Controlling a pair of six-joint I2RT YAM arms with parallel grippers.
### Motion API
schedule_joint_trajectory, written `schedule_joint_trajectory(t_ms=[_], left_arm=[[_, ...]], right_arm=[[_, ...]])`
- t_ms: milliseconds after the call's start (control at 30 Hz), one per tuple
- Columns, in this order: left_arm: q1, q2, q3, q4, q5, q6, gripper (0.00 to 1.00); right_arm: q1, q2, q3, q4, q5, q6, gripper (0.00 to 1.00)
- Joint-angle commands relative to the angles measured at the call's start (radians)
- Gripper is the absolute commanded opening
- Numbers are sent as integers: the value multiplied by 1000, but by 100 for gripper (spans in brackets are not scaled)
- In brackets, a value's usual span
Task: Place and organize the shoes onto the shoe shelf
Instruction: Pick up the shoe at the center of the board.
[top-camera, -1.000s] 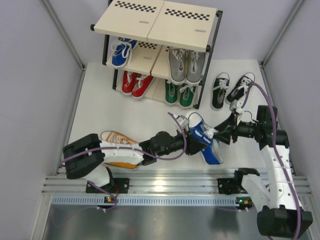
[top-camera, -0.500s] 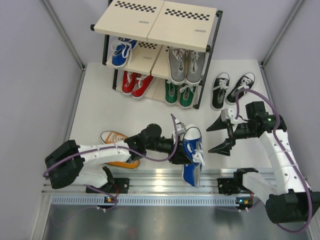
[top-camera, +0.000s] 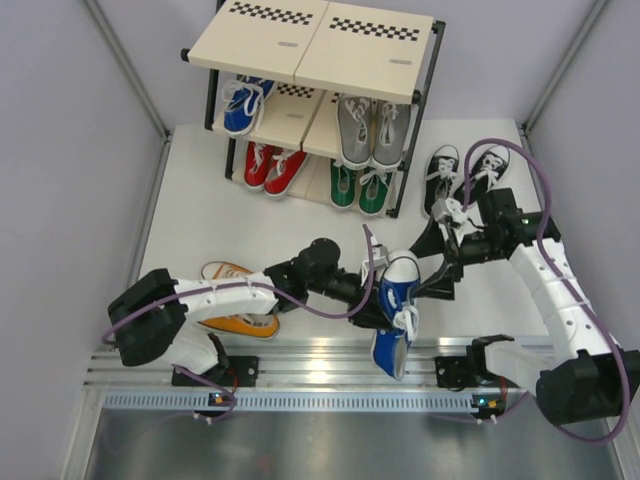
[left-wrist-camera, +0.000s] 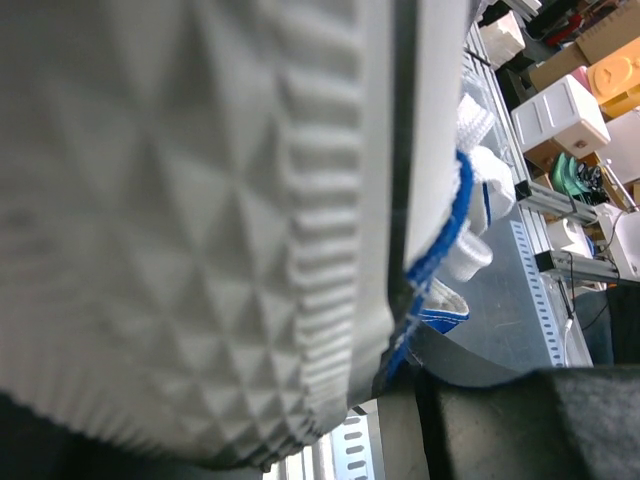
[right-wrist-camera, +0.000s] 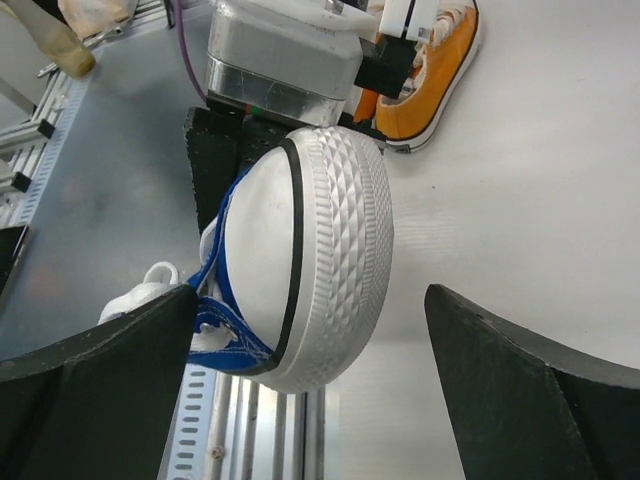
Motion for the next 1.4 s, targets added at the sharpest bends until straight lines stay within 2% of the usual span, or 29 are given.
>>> schedule_joint_trajectory(t_ms=[0,67,267,333,367,433,467,500,533,567,600,633,700,733,800,867,1000,1233,1367], left_arm=[[-9,6,73,93,48,31,0],[-9,23,83,93,45,32,0],[-9,29,84,93,3,37,0],[-7,11,77,93,-35,37,0],[-9,2,64,93,-57,40,4],[-7,-43,46,93,-121,45,13],[-7,-60,22,93,-147,46,28],[-7,-81,9,93,-172,46,34],[-7,-127,-5,87,-240,49,51],[-7,-155,-23,82,-273,52,51],[-7,-182,-57,70,-316,55,68],[-9,-242,-78,59,-352,63,75],[-10,-300,-112,31,-437,71,81],[-13,-351,-150,27,-457,74,82],[-20,-406,-186,25,-508,66,83],[-36,-423,-221,25,-537,55,84],[-89,-405,-239,27,-632,68,87],[-223,-298,-195,28,-920,205,87],[-233,-241,-167,30,-927,221,88]], right_arm=[[40,-19,-12,125,-41,116,94],[54,-21,-14,151,-30,146,87],[94,-16,-20,174,-5,164,44],[94,-27,-23,182,-1,169,11],[94,-33,-25,191,7,190,0],[92,-57,-42,234,13,218,0],[92,-66,-48,257,19,266,0],[86,-89,-55,307,22,293,0],[77,-100,-71,341,39,369,0],[68,-112,-78,387,42,420,0],[31,-135,-86,425,45,467,0],[5,-145,-103,492,42,551,0],[-73,-155,-130,557,31,642,0],[-98,-157,-141,640,30,743,0],[-177,-149,-166,708,25,822,0],[-205,-136,-177,769,30,908,0],[-265,-85,-180,797,60,966,0],[-316,-53,-212,864,82,1048,0],[-317,-56,-223,883,76,1081,0]])
